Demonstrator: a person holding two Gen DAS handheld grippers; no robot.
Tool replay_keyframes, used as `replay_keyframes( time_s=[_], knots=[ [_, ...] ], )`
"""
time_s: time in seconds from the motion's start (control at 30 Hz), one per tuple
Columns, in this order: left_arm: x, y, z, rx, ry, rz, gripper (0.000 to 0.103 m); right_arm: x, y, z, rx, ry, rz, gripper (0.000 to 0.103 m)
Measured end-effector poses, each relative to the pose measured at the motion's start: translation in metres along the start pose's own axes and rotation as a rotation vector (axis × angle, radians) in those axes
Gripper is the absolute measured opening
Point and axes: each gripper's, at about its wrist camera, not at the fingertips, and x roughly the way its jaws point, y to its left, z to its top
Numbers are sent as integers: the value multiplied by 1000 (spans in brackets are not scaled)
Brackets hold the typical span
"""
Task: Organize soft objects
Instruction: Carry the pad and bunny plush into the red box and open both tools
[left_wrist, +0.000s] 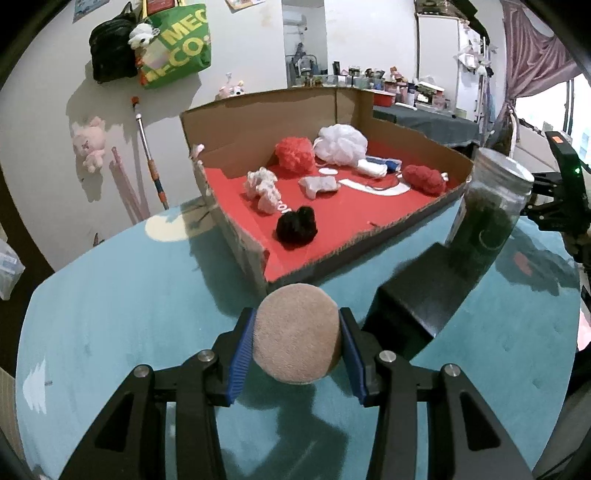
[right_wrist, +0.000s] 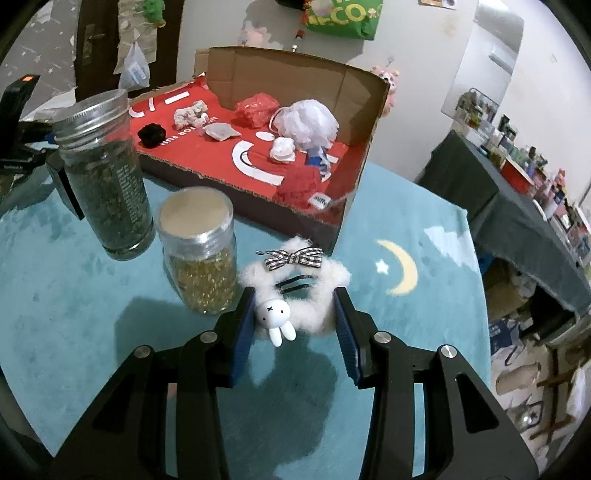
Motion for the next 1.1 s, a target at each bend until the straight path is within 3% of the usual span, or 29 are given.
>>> replay_keyframes(
  time_s=[0.4, 0.73, 0.93, 1.1],
  knots=[
    [1, -1, 34, 61, -24, -28, 47, 0, -1, 25, -74, -21, 11, 39],
    [27, -11, 84, 64, 5, -114, 47, 11, -3, 66, -155, -33, 44, 39],
    [60, -28, 117, 79, 71, -164, 47, 33, -1, 103, -153, -15, 169, 39],
    [96, -46, 134, 118, 164, -166, 47, 66, 15, 130, -153, 72, 295, 39]
  ],
)
